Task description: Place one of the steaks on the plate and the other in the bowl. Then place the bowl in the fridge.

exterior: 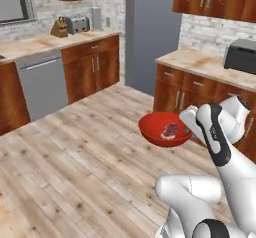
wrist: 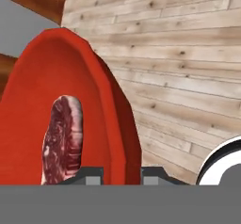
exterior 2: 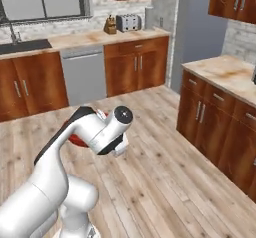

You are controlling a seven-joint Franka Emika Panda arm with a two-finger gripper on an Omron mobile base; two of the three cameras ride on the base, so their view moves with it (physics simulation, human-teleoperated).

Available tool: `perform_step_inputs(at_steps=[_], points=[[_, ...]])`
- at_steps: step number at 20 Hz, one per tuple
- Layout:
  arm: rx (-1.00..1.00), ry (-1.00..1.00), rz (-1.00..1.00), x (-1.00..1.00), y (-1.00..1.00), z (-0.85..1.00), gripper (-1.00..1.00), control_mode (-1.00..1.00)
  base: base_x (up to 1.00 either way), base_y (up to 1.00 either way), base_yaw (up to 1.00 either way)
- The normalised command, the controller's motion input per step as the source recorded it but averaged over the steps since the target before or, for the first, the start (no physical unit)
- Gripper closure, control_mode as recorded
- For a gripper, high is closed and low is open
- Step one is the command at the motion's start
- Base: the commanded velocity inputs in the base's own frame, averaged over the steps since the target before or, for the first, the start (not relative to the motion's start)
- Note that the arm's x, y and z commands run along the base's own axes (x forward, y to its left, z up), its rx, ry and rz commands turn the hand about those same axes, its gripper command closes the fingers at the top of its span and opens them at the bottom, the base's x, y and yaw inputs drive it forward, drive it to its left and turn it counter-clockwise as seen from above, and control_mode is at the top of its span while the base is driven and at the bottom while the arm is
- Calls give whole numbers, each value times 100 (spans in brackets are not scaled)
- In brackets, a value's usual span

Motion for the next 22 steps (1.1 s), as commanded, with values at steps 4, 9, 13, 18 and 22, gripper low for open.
perform_step_inputs(at_steps=[4, 9, 13, 18, 22], points=[[0, 0, 0, 0, 0, 0, 100, 100, 6, 5, -89], [0, 0, 0, 0, 0, 0, 100, 100, 6, 7, -83], [0, 0, 0, 0, 0, 0, 100, 100, -33, 10, -49], [0, 0, 0, 0, 0, 0, 100, 100, -30, -23, -23], [0, 0, 0, 0, 0, 0, 100, 100, 16, -94, -8]])
